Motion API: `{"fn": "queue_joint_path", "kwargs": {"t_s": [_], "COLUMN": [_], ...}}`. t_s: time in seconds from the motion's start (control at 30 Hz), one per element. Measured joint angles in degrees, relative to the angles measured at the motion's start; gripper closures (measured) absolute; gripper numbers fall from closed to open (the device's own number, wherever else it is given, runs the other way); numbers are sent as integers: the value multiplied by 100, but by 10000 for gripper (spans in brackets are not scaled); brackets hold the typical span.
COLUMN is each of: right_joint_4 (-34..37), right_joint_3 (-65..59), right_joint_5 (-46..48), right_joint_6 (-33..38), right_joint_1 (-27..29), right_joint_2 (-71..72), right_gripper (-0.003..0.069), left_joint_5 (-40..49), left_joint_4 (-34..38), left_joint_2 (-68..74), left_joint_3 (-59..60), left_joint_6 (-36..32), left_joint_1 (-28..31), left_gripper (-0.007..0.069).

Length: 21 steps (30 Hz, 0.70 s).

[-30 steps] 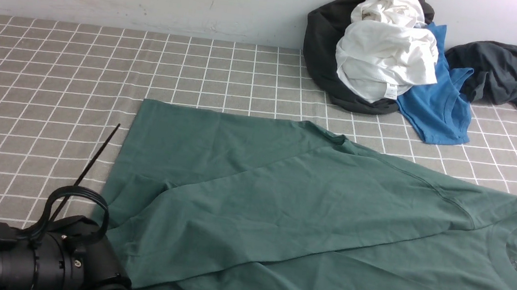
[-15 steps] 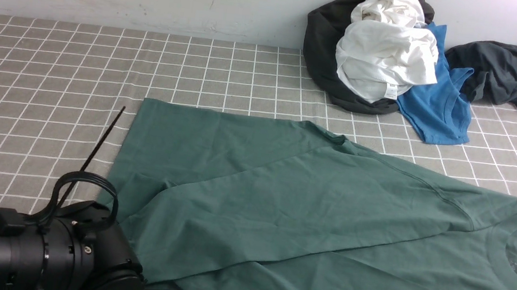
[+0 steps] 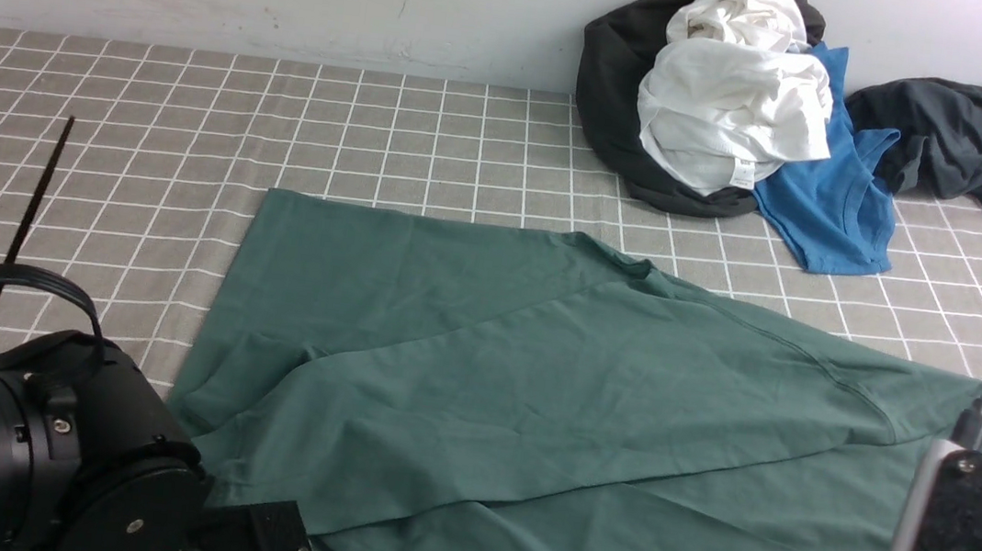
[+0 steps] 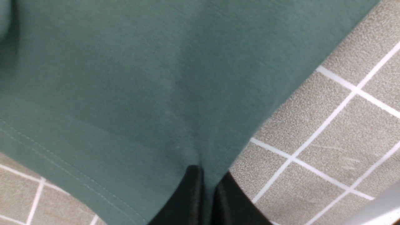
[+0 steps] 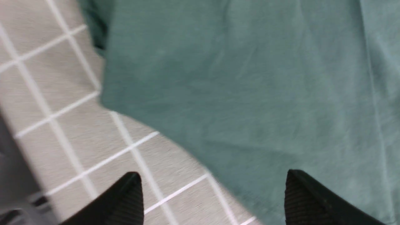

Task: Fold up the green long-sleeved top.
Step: Use both arms simultaneously to clamp the lower edge of the clothing fabric

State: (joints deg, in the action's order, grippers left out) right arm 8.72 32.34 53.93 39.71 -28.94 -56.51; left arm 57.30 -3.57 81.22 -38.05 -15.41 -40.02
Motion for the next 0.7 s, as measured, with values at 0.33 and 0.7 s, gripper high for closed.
{"fn": "queue_joint_path", "kwargs": {"t_s": [0.33,0.7], "right_joint_4": [-1466,-2194], "right_joint_3": [-167,-145], "right_joint_5": [-722,-1228], "right_joint_6": [374,399], "right_joint_1": [0,0], "right_joint_2": [-1591,-2621], "right_gripper": [92,144], "left_joint_5": [-241,-259], "left_joint_4": [1,1], "left_joint_2": [0,0], "left_joint_3": [0,0], "left_joint_6": [-13,-156], "left_joint_1": [7,26], "left_gripper": [622,622]}}
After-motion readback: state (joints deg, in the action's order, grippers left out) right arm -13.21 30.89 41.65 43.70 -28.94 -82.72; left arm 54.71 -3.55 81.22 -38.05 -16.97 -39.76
